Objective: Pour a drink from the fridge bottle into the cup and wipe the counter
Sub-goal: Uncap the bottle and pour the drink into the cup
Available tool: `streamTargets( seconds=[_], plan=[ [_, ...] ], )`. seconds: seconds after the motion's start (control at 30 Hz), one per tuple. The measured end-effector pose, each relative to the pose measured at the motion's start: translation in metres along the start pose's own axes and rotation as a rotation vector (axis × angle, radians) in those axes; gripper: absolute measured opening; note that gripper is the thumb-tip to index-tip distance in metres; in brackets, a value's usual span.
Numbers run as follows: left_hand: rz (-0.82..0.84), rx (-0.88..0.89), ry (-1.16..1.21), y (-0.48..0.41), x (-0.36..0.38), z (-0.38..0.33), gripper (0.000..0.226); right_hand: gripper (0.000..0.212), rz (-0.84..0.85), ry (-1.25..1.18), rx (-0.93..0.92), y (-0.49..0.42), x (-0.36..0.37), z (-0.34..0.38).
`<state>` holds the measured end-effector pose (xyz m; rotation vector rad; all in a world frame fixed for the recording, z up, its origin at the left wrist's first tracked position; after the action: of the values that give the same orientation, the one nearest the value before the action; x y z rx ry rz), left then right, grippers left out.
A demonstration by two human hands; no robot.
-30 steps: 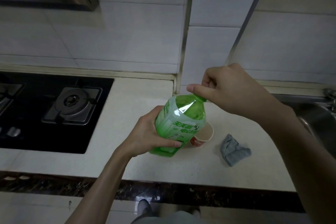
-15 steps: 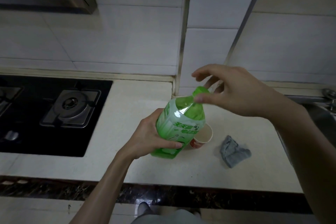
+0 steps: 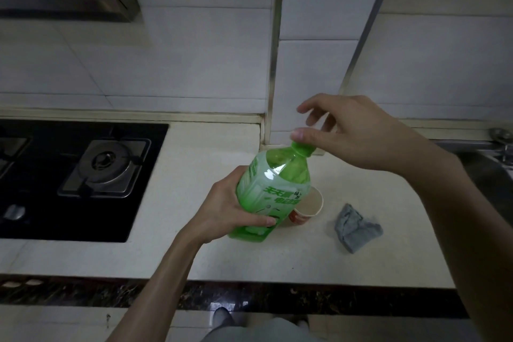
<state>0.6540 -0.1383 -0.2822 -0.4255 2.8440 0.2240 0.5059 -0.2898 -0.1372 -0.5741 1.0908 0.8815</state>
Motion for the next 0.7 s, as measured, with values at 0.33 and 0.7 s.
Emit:
streamTargets(
  seconds=[0.33, 0.7],
  plan=[
    [0.018, -0.03, -0.076, -0.005, -0.005, 0.005, 0.082, 0.023, 0.064, -0.131, -0.12, 0.002, 0.019, -0.017],
    [0.058, -0.104, -0.136, -0.011, -0.007, 0.03, 0.083, 0.013, -0.091, -0.357, -0.048, 0.002, 0.045, -0.053]
  ],
)
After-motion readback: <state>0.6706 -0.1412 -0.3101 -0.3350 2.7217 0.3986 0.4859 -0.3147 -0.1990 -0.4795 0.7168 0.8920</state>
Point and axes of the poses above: each hand's wrist, its own y-axis away from the middle knuckle, its own x-axis out of the palm, z = x × y, the point moved 3 cm from there along -y, towards the middle knuckle, and after that the axes turned 4 degrees about y, right-handed, at the moved point
